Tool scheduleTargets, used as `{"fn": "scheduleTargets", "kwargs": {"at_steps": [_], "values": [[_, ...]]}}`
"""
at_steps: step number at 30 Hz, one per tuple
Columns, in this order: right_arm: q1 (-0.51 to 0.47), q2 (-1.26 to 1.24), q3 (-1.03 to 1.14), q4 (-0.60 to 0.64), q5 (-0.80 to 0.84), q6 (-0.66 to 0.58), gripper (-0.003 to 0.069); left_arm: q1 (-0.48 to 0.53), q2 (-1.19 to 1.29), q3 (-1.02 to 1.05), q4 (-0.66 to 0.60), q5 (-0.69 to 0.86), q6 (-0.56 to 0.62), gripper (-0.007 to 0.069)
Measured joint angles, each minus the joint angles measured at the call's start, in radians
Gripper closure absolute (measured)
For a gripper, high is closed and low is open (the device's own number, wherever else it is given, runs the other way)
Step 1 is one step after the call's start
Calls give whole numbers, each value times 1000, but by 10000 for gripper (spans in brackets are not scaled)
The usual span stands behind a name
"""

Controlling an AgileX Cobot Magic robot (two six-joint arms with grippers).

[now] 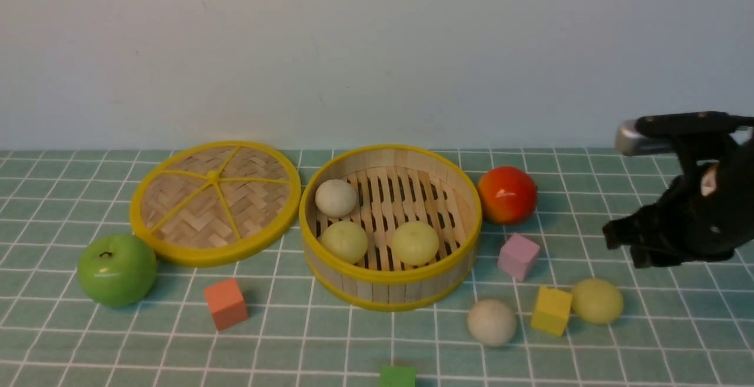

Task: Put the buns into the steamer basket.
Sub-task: Use the right arm to grab a steamed stuffed bun, then use the right arm to put the steamed stuffed bun into the steamer

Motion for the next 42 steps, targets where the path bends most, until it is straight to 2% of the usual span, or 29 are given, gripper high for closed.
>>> {"fn": "scheduleTargets", "kwargs": {"at_steps": [8,12,22,24,26,27,28,31,36,39,42], "values": [[2,245,-137,22,27,0,420,0,0,0,0,0,0,586],[2,283,-144,68,12,0,420,0,0,0,0,0,0,584],[2,311,-145,68,10,-3,420,0,0,0,0,0,0,577],[2,323,-145,68,11,-7,433,0,0,0,0,0,0,575],[2,325,-147,68,18,-10,491,0,0,0,0,0,0,572],[2,325,-147,68,19,-10,498,0,0,0,0,0,0,572],[2,325,-147,68,26,-12,561,0,0,0,0,0,0,570],[2,321,-147,68,50,-25,652,0,0,0,0,0,0,567],[2,297,-198,92,105,-69,656,0,0,0,0,0,0,564],[2,280,-321,115,149,-91,656,0,0,0,0,0,0,558],[16,271,-465,188,125,-168,656,0,0,0,0,0,0,554]]}}
